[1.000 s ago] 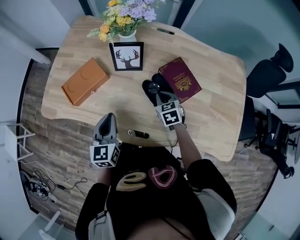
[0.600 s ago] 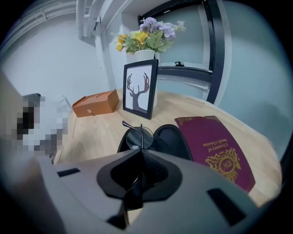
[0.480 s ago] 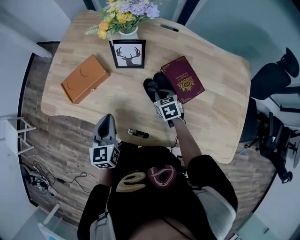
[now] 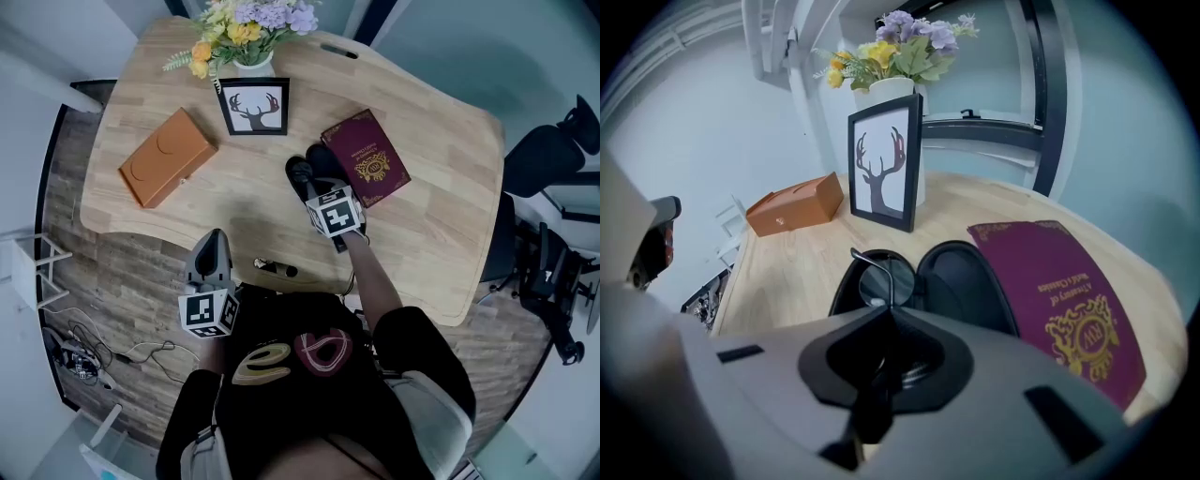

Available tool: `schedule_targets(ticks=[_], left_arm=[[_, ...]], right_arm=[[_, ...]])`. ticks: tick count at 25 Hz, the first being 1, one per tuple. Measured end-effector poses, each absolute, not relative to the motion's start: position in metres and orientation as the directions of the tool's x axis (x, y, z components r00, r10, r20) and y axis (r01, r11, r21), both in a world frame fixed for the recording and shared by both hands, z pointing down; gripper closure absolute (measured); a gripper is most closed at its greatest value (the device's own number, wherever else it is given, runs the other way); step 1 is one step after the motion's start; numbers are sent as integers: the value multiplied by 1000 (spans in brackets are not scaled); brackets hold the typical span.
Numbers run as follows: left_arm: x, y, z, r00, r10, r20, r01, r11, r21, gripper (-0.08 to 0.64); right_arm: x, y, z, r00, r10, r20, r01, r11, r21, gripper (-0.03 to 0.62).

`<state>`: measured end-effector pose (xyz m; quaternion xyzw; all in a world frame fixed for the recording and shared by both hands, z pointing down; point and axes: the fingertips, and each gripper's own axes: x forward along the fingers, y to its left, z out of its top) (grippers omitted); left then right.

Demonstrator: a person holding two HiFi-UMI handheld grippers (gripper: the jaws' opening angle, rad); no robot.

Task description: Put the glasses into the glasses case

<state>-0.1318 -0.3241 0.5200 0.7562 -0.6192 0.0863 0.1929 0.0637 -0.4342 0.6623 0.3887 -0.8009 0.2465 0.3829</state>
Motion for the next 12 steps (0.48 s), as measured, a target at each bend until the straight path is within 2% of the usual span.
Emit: schedule_targets(ticks=[12], left_arm=[[-133,-327,526,218,-895,388,-970,-154,190,541]], right_arm=[[59,-436,668,-427,-390,816,-789,601,-127,572]])
